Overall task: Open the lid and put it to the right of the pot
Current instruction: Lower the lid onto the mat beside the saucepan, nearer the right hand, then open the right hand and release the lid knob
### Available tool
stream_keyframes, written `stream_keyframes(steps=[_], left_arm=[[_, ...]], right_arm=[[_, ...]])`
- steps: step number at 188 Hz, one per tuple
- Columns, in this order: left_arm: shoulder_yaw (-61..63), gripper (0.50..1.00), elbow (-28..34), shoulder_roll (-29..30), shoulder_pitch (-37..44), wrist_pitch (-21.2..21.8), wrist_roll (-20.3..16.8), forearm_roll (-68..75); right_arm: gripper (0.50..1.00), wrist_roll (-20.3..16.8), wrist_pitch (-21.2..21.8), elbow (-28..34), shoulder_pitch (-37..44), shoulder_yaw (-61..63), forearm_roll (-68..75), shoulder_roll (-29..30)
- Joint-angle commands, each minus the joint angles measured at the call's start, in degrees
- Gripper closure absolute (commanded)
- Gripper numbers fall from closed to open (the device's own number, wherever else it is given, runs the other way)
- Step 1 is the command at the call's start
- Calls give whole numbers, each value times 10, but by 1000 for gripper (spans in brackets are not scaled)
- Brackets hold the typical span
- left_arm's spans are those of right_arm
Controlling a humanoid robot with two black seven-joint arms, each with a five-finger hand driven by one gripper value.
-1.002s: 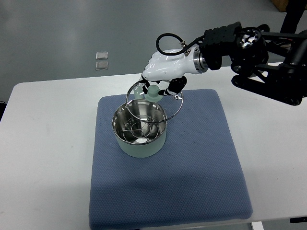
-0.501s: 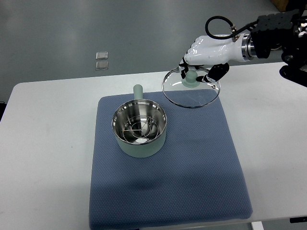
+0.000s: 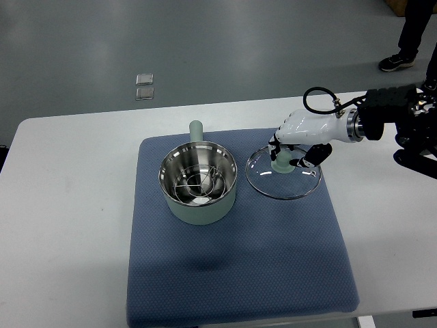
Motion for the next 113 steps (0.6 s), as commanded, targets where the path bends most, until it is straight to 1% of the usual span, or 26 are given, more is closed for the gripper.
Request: stream_keyframes(steps=[1,16,20,57,58,59,60,61,62,63,64,66,67,76,77,78,79,82,83,84,85,86,93,102,103,113], left_arm=[[0,500,0,0,0,0,-1,0],[0,500,0,0,0,0,-1,0],[0,500,0,0,1,0,-1,0],[0,500,0,0,0,0,-1,0],[0,500,0,0,1,0,0,0],[0,500,0,0,1,0,0,0],[0,500,0,0,0,0,0,0],[0,500,0,0,0,0,0,0],[0,500,0,0,0,0,-1,0],[0,500,0,0,0,0,-1,0],[0,500,0,0,1,0,0,0],[0,500,0,0,1,0,0,0],[0,500,0,0,1,0,-1,0],[0,500,0,0,1,0,-1,0],[0,500,0,0,1,0,-1,0],[0,500,0,0,1,0,-1,0],[0,500,0,0,0,0,-1,0],[0,500,0,0,0,0,-1,0],[0,500,0,0,1,0,0,0],[0,500,0,0,1,0,0,0],[0,500,0,0,0,0,-1,0],[0,500,0,0,0,0,-1,0],[0,500,0,0,0,0,0,0],[0,500,0,0,0,0,0,0],[0,500,0,0,1,0,0,0],[0,500,0,0,0,0,-1,0]], right_arm=[[1000,-1,-21,-23,-17,-2,-1,23],[1000,-1,-25,-29,-21,-3,-1,30],[1000,-1,-33,-41,-27,-5,-2,40],[993,-1,-36,-50,-37,-6,-4,50],[923,-1,-36,-50,-37,-6,-4,51],[922,-1,-36,-50,-37,-6,-4,51],[904,-1,-36,-50,-37,-6,-4,51],[904,-1,-36,-50,-37,-6,-4,51],[883,-1,-36,-50,-37,-6,-4,51],[883,-1,-36,-50,-37,-6,-4,51],[865,-1,-36,-50,-37,-6,-4,51],[865,-1,-36,-50,-37,-6,-4,51],[849,-1,-36,-50,-37,-6,-3,51],[848,-1,-36,-50,-37,-6,-3,51],[745,-1,-36,-50,-37,-6,-3,51],[744,-1,-36,-50,-37,-6,-3,51],[726,-1,-36,-50,-37,-6,-3,51],[709,-1,-36,-50,-37,-6,-3,51],[693,-1,-36,-50,-37,-5,-2,51],[693,-1,-36,-50,-37,-5,-2,51],[677,-1,-36,-50,-37,-6,-2,51],[677,-1,-36,-50,-37,-6,-2,51],[630,-1,-36,-50,-37,-5,-1,50],[630,-1,-36,-50,-37,-5,-1,50],[601,0,-35,-50,-37,-5,-1,49],[587,1,-33,-50,-35,-5,2,47]])
